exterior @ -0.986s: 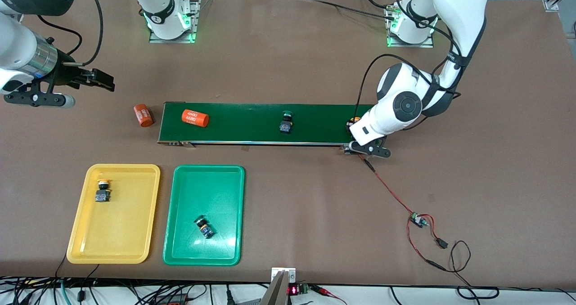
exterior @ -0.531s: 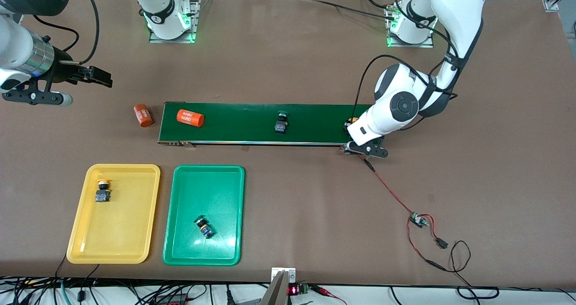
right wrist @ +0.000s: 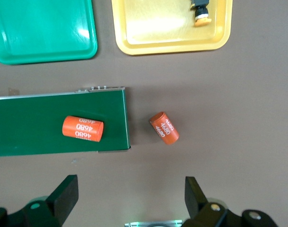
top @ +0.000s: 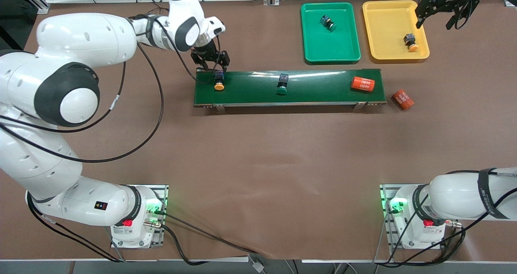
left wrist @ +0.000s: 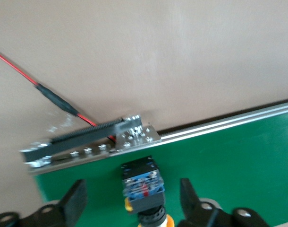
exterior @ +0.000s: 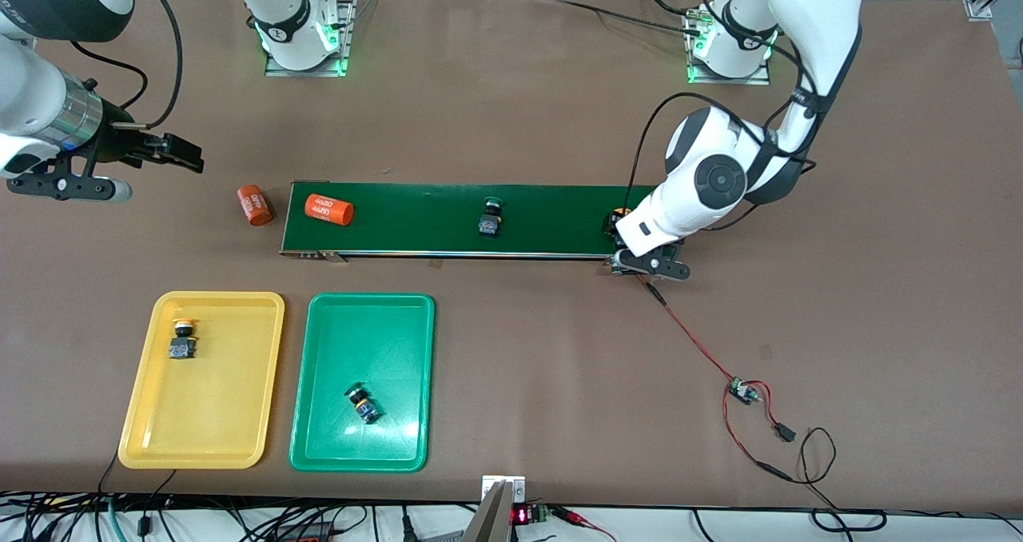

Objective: Sort buttons by color to trays

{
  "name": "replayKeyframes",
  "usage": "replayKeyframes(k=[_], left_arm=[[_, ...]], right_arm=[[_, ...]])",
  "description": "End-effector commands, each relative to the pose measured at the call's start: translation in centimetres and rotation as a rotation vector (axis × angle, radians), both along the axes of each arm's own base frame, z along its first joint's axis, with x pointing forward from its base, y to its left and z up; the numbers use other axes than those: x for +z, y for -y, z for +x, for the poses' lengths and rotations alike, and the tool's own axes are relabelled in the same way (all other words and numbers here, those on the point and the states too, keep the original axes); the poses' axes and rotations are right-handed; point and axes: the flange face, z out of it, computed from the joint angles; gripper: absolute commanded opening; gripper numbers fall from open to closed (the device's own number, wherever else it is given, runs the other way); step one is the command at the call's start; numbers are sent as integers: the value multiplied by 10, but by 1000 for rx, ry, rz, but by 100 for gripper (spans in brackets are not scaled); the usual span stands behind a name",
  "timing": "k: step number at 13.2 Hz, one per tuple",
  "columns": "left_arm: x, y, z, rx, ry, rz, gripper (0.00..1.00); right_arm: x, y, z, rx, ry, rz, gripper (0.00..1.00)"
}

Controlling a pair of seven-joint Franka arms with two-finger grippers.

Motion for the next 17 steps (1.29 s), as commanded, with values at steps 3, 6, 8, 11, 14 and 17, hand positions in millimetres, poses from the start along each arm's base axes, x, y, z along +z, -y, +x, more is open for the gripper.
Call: replayKeyframes(k=[3,6,8,11,14,17], left_arm=[[81,-95,36,153,25,-4,100],[134,-167,64,247,-21,29,100],[152,-201,72,287,-26,42,100],[181,-238,75,306,-5,68,100],[218,-263,71,320,-53,106,100],[259,-271,71,324,-15,119,100]], right_arm=[[1,-18,7,-39,20,1,100],[1,-31,8,-38,32,-5,100],[2,-50,10,-20,72,-2,100],[1,-70,7,-68,77,-9,100],[-1,-60,8,-69,68,-9,100],[-4,-50,10,-69,61,-9,100]])
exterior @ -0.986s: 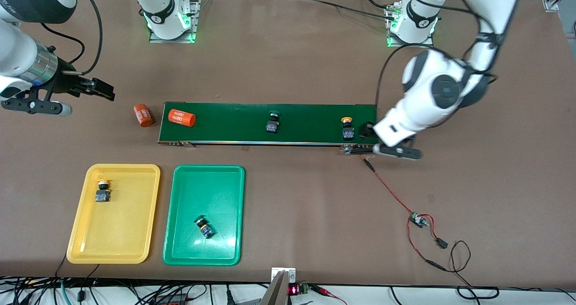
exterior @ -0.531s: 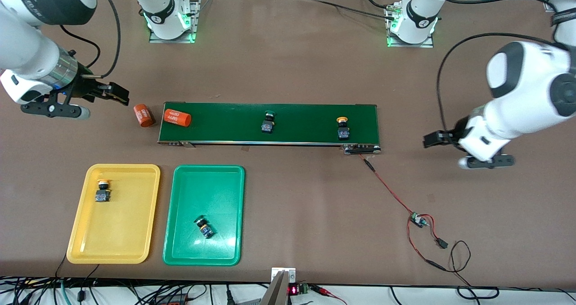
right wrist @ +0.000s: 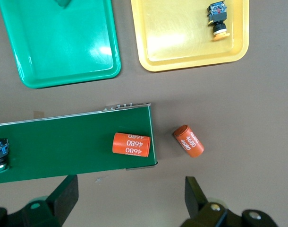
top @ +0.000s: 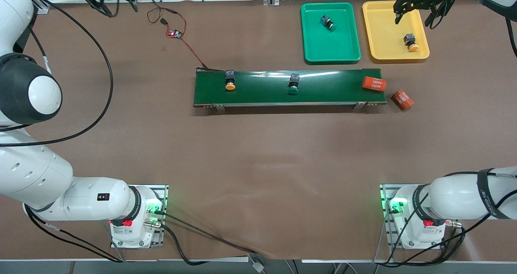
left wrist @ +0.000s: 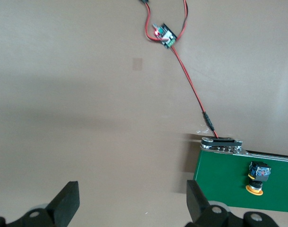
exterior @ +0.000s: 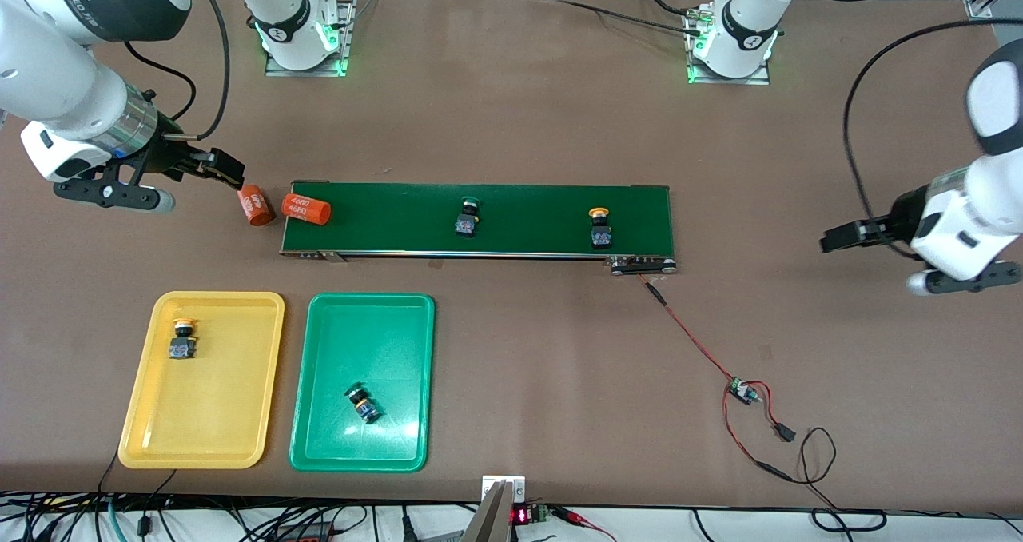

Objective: Sort buttons by color to trays

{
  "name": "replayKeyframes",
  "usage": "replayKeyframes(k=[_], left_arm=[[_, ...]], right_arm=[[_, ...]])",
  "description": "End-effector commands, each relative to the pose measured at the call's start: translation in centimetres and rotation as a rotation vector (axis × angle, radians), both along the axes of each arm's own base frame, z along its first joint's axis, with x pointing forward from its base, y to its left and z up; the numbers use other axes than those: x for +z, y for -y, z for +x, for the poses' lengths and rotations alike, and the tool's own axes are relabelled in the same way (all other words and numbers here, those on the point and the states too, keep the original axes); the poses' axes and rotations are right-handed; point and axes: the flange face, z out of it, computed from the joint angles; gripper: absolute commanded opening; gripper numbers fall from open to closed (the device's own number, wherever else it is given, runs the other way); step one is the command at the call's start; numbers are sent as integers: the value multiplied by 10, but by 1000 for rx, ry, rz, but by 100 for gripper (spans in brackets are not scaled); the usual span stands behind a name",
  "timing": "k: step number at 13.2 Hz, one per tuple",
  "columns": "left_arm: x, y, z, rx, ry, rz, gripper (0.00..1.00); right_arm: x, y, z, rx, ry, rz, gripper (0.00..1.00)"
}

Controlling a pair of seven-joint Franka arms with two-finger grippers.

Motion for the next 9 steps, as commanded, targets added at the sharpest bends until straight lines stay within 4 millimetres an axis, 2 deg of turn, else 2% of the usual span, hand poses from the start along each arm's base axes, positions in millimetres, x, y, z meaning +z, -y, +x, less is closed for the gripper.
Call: replayKeyframes(k=[1,3,4,6,7,9], left_arm=[[34,-6,-4,-17,33,25,100],[55,-18,-13,-11,67,29,100],[59,-19,-17,-43,72,27,100],[62,-47,-22,-53,62,19,100],[63,-51,-26,-37,35,9,100],[68,-43,-28,-48,41,17,100]], right_arm=[[0,13,2,24,-1,5,100],[-2,28,2,87,-16,11,100],[-7,28,0,93,-31,11,100],[-30,27,-8,95,-24,8,100],[-44,25,-12,98,9,7,100],[-62,15,-18,112,40,10,100]])
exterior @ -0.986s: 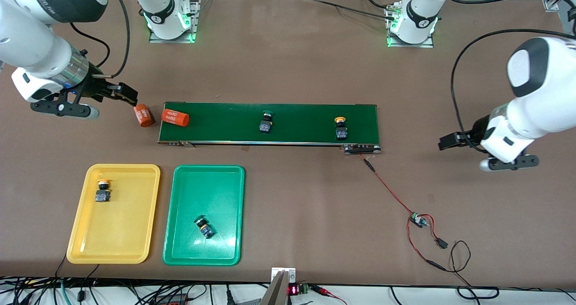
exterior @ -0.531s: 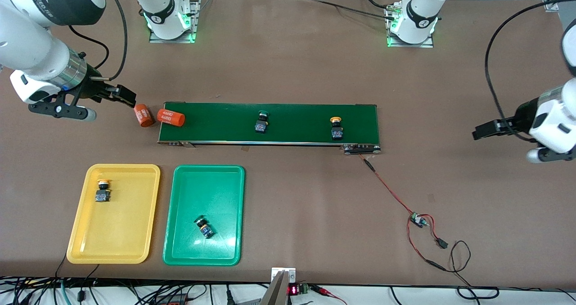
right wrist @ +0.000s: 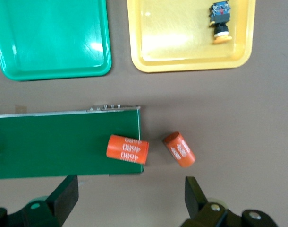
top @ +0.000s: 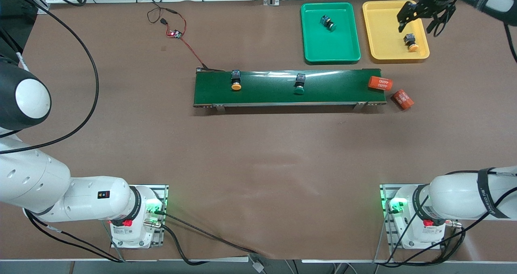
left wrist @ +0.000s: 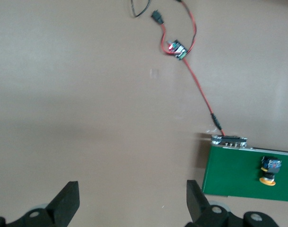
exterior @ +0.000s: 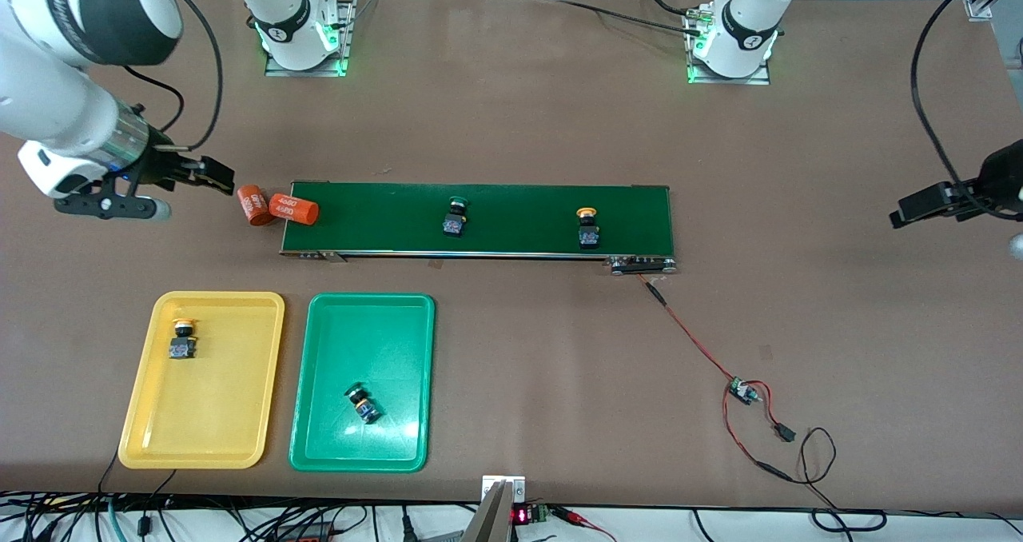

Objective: Sort buttons by color to trays

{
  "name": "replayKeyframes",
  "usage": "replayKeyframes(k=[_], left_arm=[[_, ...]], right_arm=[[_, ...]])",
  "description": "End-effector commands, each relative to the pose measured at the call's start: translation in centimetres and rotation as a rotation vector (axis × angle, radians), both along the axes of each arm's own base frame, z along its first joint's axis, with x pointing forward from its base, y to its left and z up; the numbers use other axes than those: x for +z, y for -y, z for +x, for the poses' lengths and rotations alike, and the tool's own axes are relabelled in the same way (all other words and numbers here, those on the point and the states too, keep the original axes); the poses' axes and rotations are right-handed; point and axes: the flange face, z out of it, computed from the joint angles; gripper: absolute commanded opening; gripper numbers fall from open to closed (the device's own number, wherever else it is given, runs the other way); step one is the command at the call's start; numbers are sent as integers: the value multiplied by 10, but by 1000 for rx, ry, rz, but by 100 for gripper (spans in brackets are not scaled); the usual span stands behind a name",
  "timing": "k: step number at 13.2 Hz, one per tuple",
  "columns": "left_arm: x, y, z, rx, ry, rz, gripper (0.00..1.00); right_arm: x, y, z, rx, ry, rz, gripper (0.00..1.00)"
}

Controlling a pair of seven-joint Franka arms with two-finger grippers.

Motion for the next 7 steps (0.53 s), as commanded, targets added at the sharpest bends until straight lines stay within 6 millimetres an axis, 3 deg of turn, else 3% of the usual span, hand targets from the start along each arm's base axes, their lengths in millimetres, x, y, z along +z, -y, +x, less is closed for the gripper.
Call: replayKeyframes(k=[1,4,6,7], left_arm=[[11,13,-5,-41,7,11,100],[16,29,-11,-26,13,22,100],[15,36,-12,-44,19,47,100],[15,29,-15,-34,18,47,100]], right_arm=[[-20,-17,-22,32,41,1,100],[-49,-47,-41,-1,100,1,100],[-60,-80,-53,-14,112,-3,100],[-66,-89,-60,-7,103,-8,100]])
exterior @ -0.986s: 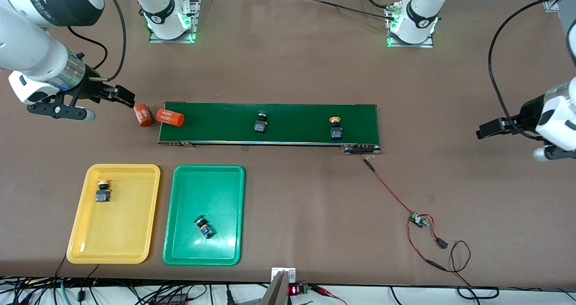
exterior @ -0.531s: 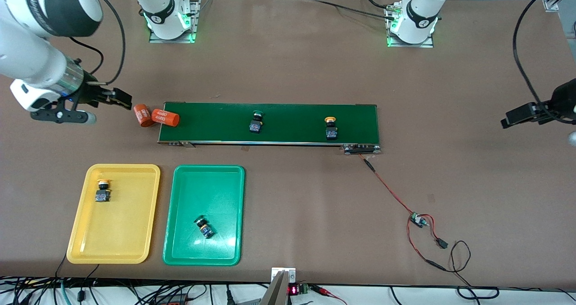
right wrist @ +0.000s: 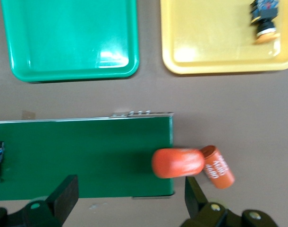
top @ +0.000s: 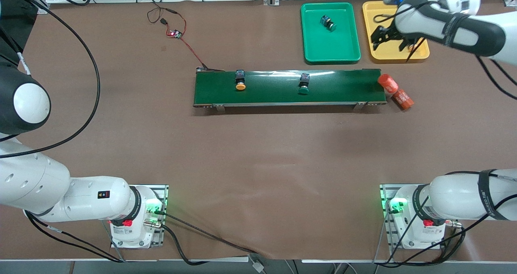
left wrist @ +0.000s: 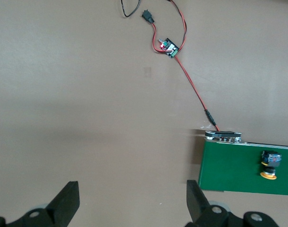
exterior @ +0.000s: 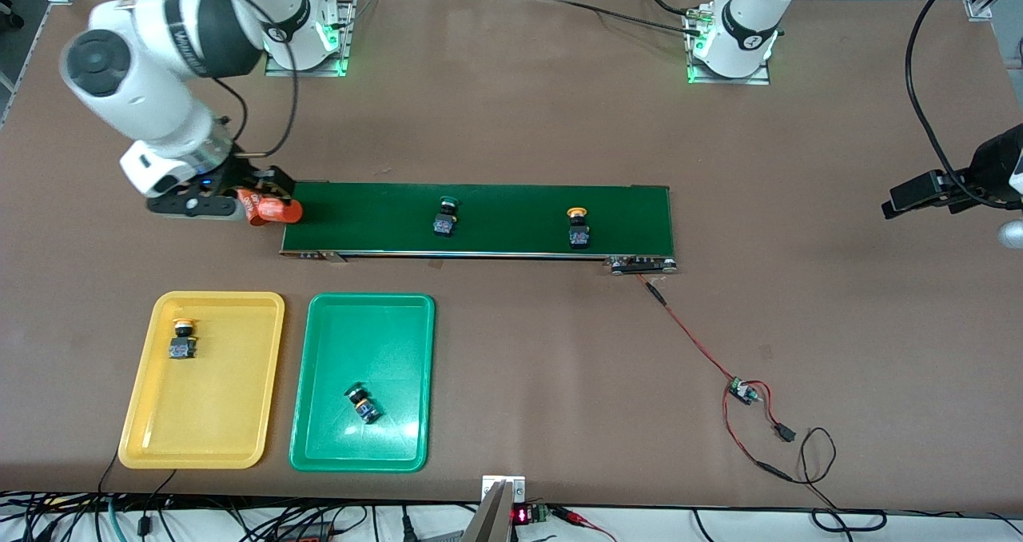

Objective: Sort buttons by color to trays

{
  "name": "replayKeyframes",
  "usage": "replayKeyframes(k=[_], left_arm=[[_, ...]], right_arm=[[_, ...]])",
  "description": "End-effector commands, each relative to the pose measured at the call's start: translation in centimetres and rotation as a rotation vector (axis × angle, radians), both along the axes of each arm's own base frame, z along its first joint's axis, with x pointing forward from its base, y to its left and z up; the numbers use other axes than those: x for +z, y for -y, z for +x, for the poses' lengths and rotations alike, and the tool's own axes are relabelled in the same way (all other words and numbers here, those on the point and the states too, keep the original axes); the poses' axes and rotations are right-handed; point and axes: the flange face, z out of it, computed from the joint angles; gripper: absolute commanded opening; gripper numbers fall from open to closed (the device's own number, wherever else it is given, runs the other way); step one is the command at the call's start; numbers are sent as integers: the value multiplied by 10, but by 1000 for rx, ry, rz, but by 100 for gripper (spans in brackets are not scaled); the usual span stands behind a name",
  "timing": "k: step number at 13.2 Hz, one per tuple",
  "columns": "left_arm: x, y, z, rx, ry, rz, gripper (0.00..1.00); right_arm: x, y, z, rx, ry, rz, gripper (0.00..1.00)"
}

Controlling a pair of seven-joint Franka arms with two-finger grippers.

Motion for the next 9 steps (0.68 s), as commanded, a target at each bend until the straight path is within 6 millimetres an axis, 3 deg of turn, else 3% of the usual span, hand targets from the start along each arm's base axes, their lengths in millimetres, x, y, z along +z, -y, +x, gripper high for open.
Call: replayKeyframes(k=[1,3,9], left_arm=[[1,-9,-12,14,-3,25,100],[3,-9,-14,5,-10,29,100],[7,-4,-9,-3,13,32,100]], right_arm=[[-10,-22,-26,11,-8,-15,100],[-20,-50,-47,52,-17,-31,100],[-33,-80,-55,-81,-19,-24,100]])
